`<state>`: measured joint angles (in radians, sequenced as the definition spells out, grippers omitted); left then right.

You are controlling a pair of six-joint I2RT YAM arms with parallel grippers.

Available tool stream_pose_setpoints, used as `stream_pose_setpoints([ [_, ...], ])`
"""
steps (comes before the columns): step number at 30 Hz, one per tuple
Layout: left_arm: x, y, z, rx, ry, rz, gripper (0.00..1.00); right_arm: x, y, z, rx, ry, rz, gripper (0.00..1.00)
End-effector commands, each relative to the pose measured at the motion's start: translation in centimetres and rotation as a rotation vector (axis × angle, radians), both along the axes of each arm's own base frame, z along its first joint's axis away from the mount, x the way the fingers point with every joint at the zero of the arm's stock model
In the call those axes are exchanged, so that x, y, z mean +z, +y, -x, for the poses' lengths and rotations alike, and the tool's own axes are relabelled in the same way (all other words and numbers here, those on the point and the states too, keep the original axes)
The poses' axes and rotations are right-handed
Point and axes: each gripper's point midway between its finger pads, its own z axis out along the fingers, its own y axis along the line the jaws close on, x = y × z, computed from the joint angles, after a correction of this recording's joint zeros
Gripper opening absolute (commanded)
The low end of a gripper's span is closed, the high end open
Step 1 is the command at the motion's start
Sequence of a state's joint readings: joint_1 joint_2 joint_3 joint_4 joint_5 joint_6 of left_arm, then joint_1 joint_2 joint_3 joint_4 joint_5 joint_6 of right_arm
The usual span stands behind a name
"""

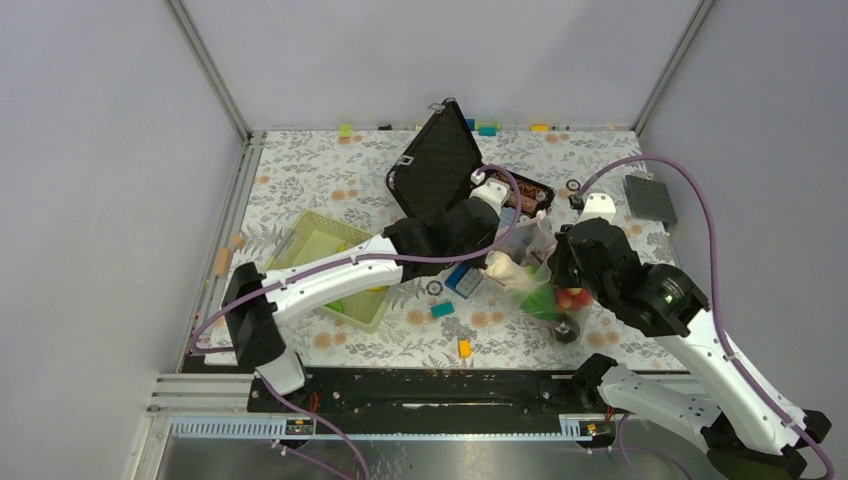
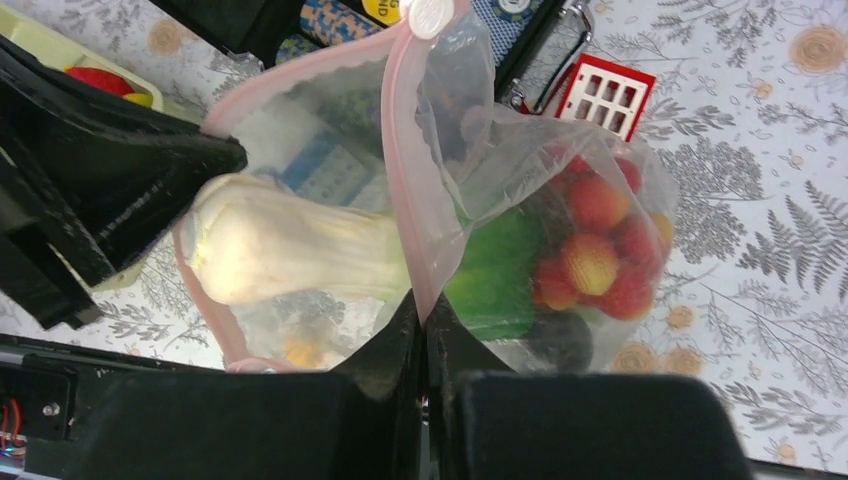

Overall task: Place the food in the zip-top bag and seal the zipper
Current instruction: Adjust the zipper food storage bag at the center of the board, then pick up the fake fruit from the bin.

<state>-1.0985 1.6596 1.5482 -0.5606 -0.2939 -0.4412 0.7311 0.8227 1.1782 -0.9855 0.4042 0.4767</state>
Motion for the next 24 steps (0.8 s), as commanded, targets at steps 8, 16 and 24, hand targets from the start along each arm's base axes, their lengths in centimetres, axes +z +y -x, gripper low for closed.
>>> stream_pose_setpoints([
  [8,3.1,3.5,0.6,0.066,-0.048,0.096,0.63,2.8,3.5,-1.1,0.077,-0.095,-0.184,0.0],
  [16,3.8,12.1,0.6,0.245,-0.058,0.204,0.99,3.1,3.9,-1.3,0.087,-0.105,-0.201,0.0],
  [24,-3.1,22.7,-2.2,0.657,0.07,0.2,0.99,3.8,4.8,-1.8,0.123,-0.11,-0.198,0.0],
])
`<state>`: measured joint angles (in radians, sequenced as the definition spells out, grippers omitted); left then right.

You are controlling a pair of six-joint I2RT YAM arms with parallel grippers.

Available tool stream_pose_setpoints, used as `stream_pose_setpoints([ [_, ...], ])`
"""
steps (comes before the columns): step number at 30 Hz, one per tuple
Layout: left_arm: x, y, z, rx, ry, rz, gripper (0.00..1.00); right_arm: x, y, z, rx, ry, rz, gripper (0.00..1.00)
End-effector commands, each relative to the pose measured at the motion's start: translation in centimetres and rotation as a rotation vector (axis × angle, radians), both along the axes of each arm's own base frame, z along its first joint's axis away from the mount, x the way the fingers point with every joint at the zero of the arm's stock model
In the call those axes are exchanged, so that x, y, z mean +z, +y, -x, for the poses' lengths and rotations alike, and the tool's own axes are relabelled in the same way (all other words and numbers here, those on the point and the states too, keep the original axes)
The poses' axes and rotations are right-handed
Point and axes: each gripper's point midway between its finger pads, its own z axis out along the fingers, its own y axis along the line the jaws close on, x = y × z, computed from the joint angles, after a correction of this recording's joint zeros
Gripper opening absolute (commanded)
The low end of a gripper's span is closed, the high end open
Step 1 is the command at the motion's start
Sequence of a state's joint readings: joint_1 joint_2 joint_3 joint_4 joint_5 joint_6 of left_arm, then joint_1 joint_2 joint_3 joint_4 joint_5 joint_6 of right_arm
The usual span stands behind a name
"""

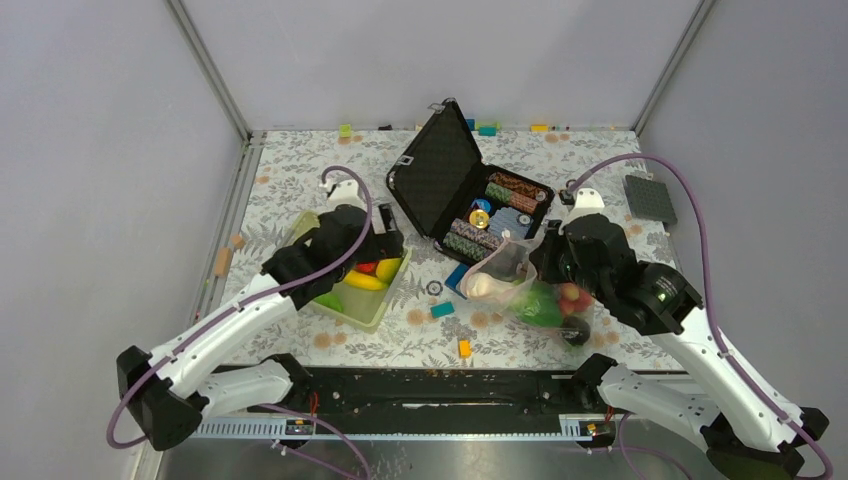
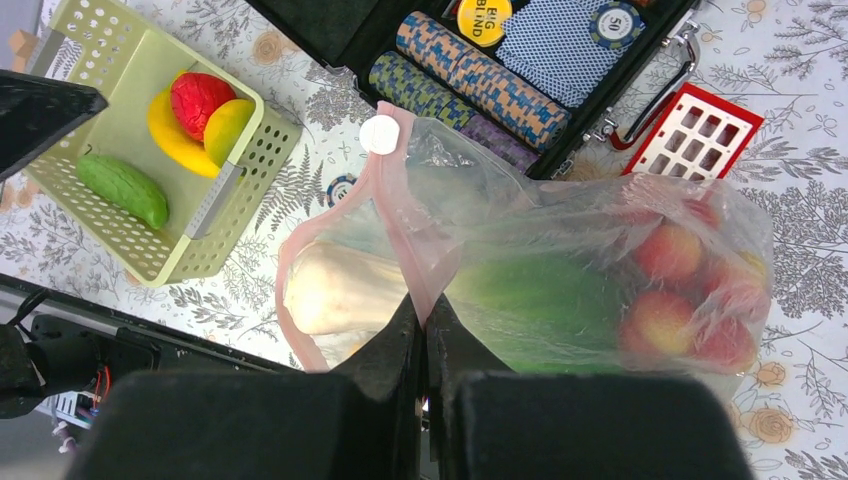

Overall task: Place the food in the zip-top bag and seal the zipper
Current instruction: Pick up the fake fruit from the bin.

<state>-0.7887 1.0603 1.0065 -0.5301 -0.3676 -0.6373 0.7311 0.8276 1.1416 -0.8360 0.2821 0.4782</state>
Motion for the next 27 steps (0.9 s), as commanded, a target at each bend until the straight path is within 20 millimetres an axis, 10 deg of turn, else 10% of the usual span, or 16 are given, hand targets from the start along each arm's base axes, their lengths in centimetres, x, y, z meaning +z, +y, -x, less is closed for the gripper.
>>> stream_pose_setpoints([
  [1,-4.5,4.5,-0.5,0.221,0.107,0.029,0.99,3.0,1.2,-1.0,0.024,-0.083,-0.072,0.0],
  [10,-10.9,10.6,-2.9,0.485,0.229,0.081,0.98,2.4,1.2,-1.3,0.02,-0.086,-0.054,0.0],
  [18,-9.5,8.4,-5.3,0.365,0.178,0.129,0.97,2.0,1.1,-1.4,0.019,-0.082,-0.038,0.0],
  [27,-12.4,7.9,-5.5,0.333,0.309,0.034,0.84,2.2,0.6,-1.3,0.009,-0.099,-0.039,0.0],
])
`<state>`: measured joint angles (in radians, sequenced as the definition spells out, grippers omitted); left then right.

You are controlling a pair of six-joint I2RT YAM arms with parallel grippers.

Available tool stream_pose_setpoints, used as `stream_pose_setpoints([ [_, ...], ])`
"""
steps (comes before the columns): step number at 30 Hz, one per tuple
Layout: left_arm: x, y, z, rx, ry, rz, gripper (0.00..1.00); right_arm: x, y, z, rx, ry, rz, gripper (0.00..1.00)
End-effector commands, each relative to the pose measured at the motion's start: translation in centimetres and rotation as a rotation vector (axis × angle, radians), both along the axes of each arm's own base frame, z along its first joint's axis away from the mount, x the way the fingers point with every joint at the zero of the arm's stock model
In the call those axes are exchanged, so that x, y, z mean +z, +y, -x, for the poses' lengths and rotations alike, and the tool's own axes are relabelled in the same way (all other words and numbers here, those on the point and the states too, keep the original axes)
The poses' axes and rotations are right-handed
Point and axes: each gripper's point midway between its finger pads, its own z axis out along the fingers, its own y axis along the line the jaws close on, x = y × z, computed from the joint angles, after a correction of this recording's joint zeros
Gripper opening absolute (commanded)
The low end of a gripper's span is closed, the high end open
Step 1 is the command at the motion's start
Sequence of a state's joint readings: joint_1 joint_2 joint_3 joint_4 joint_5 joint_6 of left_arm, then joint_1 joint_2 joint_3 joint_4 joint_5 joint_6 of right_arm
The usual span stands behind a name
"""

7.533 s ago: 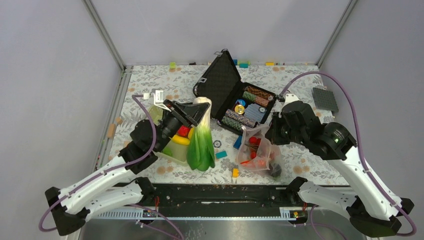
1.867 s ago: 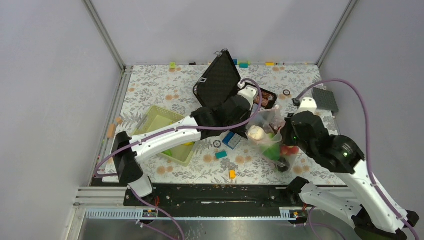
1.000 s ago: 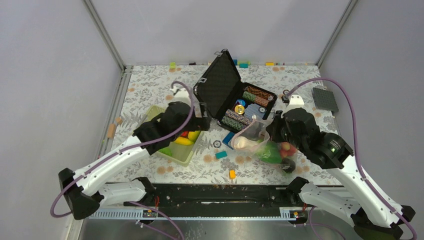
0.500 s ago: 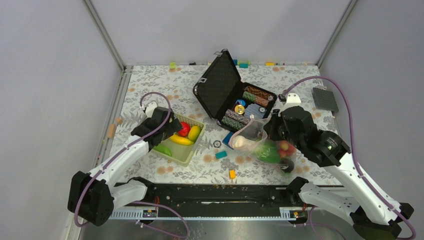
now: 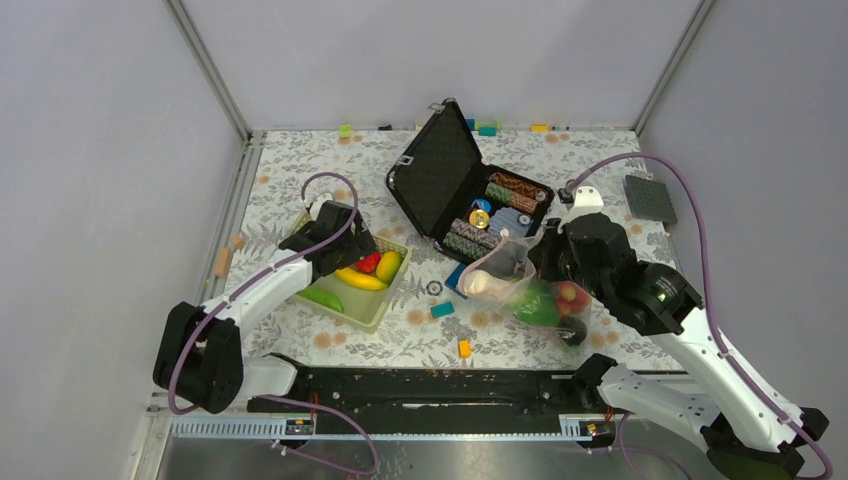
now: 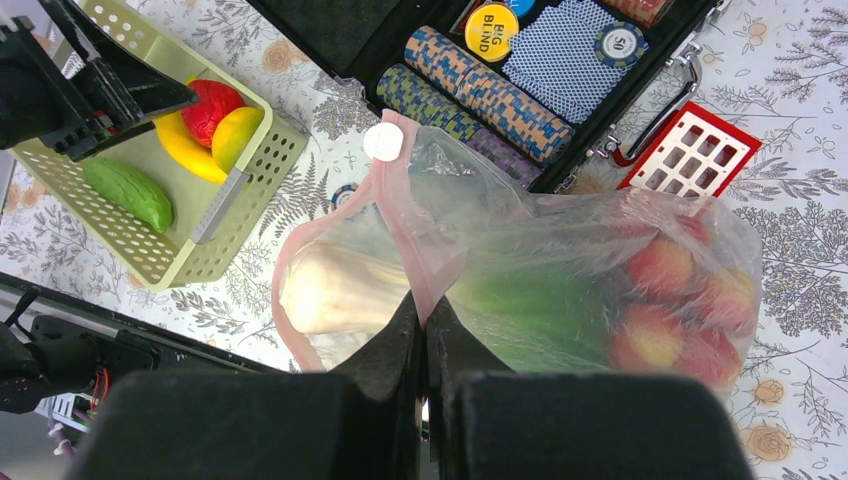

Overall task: Place the food in the zip-top bag and seal the zipper
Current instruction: Pick up the fake fruit from the bin.

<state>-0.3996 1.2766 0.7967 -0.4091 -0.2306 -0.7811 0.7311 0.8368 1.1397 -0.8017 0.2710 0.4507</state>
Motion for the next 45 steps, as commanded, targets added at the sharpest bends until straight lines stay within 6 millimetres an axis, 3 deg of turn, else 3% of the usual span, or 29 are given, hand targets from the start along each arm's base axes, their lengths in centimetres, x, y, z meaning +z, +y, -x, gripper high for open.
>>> stream_pose_setpoints([
  [1,0.8,-1.0,-1.1,-0.041,-0.018,0.022,0.84,1.9,0.1,-0.8,-0.016,-0.076,-0.041,0.0],
  [17,-2.6,-3.3,-1.9,-0.096,0.076,0.074,0.7,1.8,0.0,-0.8,-0.014,-0.081,-0.038,0.0],
  [24,-3.3,-3.2,-1.8,-0.093,0.093,0.068,0.54,1.8,-0.1,-0.8,-0.015,-0.083,-0.037,0.0],
  [29,-3.3,-2.8,-1.8,-0.082,0.088,0.053,0.35,2.0,-0.1,-0.7,-0.014,-0.088,-0.042,0.0],
  [32,-2.7,-2.9,-1.8,-0.087,0.075,0.061,0.19,1.9,-0.2,-0.8,-0.017,-0.088,-0.039,0.0],
  [38,0.4,-2.6,-1.8,-0.08,-0.01,0.077,0.01,1.9,-0.2,-0.7,-0.014,-0.088,-0.038,0.0],
  [45,3.3,-0.2,-0.8,-0.018,-0.099,0.024,0.0,2.3,0.1,-0.8,-0.007,-0.1,-0.054,0.0],
])
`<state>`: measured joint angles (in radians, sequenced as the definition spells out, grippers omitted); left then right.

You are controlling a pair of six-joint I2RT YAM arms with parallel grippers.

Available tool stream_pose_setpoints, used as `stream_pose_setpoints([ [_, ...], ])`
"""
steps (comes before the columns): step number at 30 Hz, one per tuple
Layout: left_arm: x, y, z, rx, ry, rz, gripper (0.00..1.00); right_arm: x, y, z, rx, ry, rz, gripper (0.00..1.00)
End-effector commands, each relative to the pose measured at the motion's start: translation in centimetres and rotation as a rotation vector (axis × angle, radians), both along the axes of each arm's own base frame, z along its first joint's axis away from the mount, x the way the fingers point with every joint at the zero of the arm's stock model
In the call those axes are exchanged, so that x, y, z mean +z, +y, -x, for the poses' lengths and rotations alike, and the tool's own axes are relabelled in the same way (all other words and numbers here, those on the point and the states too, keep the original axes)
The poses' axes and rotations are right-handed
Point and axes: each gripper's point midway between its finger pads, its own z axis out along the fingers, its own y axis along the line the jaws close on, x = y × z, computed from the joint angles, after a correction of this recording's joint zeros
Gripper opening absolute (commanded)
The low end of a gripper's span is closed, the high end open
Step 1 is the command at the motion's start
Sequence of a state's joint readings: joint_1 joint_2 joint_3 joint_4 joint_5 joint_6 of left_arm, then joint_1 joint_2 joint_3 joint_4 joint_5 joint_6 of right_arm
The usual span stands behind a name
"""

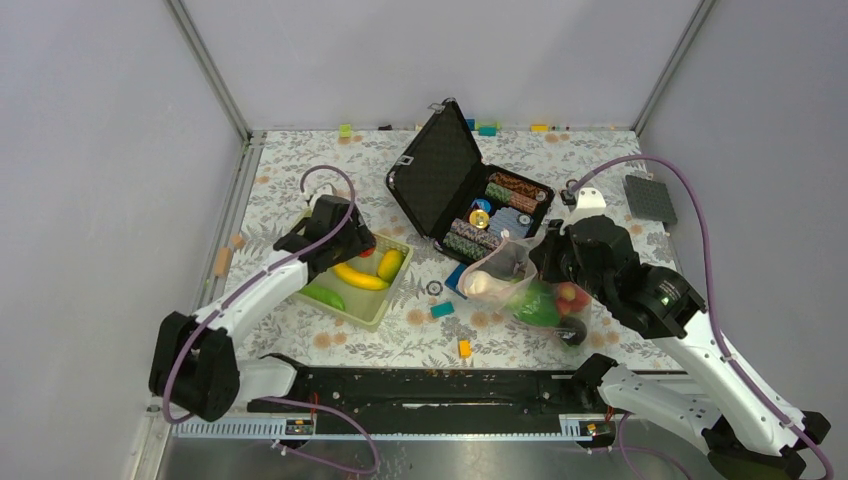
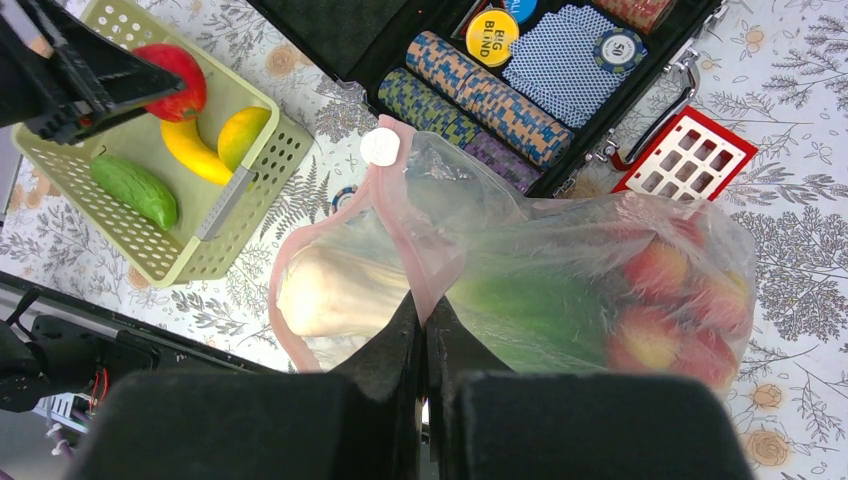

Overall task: Place the food in the zip-top bag and seal the zipper
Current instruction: Pick up the fake fruit from the bin, then place the fake fruit in the zipper food storage bag.

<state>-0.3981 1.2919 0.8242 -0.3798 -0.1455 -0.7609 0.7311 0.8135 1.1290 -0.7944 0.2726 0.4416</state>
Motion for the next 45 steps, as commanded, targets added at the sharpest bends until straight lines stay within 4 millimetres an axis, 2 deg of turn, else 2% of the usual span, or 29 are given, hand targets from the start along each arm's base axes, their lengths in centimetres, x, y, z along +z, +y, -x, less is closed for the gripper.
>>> stream_pose_setpoints([
  [1,2.8,1.8,0.0,0.057,-0.092,-0.034,0.0,2.1,0.5,-1.0,-0.004,-0.079,-0.051,0.0],
  [5,5.0,1.8,0.6,0.041,-0.148,-0.007,0.0,2.1,0.6,-0.8,0.008,-0.079,-0.058,0.0],
  [8,7.9,0.3,1.1,-0.057,-0.239,0.061,0.0,2.1,0.6,-0.7,0.011,-0.08,-0.061,0.0],
  [10,10.8,-2.8,1.9,-0.257,-0.337,0.16,0.0,2.1,0.7,-0.6,0.016,-0.078,-0.065,0.0],
  [12,13.9,-6.3,3.9,-0.476,-0.421,0.287,0.0,2.2,0.9,-0.5,0.026,-0.074,-0.071,0.0],
  [16,19.6,-11.3,8.4,-0.791,-0.595,0.414,0.0,2.3,1.3,-0.3,0.049,-0.061,-0.075,0.0],
  [18,21.7,-13.9,11.1,-0.945,-0.658,0.443,0.0,2.2,1.3,-0.2,0.051,-0.055,-0.073,0.0],
  [22,23.8,-18.1,15.9,-1.208,-0.732,0.458,0.0,2.3,1.3,0.0,0.058,-0.059,-0.078,0.0],
  [24,24.3,-19.5,16.9,-1.257,-0.743,0.468,0.0,2.3,1.2,0.1,0.057,-0.061,-0.081,0.0],
  [26,24.6,-20.5,17.0,-1.268,-0.743,0.474,0.0,2.4,1.1,0.2,0.055,-0.066,-0.086,0.0],
  [30,23.9,-22.3,15.6,-1.217,-0.722,0.461,0.0,2.6,1.3,0.4,0.069,-0.067,-0.102,0.0],
  [33,23.4,-23.7,15.3,-1.219,-0.705,0.476,0.0,2.7,1.7,0.7,0.089,-0.067,-0.121,0.0],
  [35,23.0,-24.7,15.2,-1.229,-0.704,0.478,0.0,2.8,1.9,0.8,0.101,-0.065,-0.133,0.0],
  [39,21.0,-26.5,13.6,-1.189,-0.66,0.417,0.0,3.0,2.5,1.1,0.126,-0.066,-0.164,0.0],
  [42,19.6,-27.7,14.4,-1.251,-0.633,0.382,0.0,3.3,2.5,1.3,0.131,-0.077,-0.174,0.0],
  [44,19.0,-28.2,15.0,-1.282,-0.632,0.348,0.08,3.3,2.2,1.2,0.119,-0.082,-0.174,0.0],
  [45,18.8,-28.3,15.2,-1.287,-0.637,0.333,0.2,3.4,2.1,1.1,0.114,-0.087,-0.175,0.0],
])
